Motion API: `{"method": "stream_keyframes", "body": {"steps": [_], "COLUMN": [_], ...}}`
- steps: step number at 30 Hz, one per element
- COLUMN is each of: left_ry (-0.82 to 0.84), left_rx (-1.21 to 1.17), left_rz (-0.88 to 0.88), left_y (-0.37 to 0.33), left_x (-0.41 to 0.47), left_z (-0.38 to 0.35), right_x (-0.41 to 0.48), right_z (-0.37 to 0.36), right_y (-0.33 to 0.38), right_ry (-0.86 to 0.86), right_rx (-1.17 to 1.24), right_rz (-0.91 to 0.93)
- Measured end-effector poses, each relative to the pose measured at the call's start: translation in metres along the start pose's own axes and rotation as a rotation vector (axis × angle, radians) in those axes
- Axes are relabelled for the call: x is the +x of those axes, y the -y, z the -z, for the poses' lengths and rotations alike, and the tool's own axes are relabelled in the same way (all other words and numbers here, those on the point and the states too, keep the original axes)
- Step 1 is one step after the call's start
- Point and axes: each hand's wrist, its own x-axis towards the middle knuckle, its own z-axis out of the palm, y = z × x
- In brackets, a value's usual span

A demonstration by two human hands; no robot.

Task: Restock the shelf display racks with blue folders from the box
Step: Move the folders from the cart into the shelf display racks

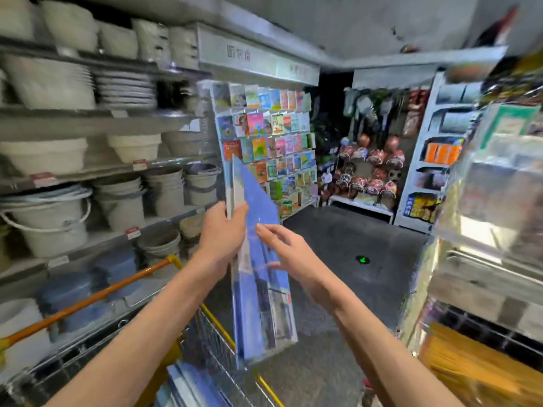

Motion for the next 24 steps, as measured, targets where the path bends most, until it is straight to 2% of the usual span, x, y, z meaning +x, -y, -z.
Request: {"method": "stream_keyframes", "body": {"steps": [8, 15, 18, 21, 24], "left_ry": [0.142, 0.226, 0.252, 0.377, 0.508], "left_rx": [-0.304, -0.411, -0.517, -0.608, -0.666], "left_rz": [-0.073, -0.282, -0.303, -0.273, -0.265], "left_y": [-0.124, -0.203, -0.237, -0.263, -0.28], "left_x": [0.008, -0.014, -0.03, -0.04, -0.046], "left_z": [-0.001, -0.016, -0.024, -0.038, -0.052], "right_x": [-0.043, -0.093, -0.108, -0.129, -0.159], "right_z": [0.044, 0.068, 0.075, 0.097, 0.128], "right_y": [0.137, 0.232, 0.251, 0.262, 0.269], "right_ry": [0.079, 0.044, -0.108, -0.328, -0.41], "right_rx": [-0.301, -0.572, -0.56, -0.479, -0.311], "right_rz": [0.073, 0.155, 0.243, 0.372, 0.352]}}
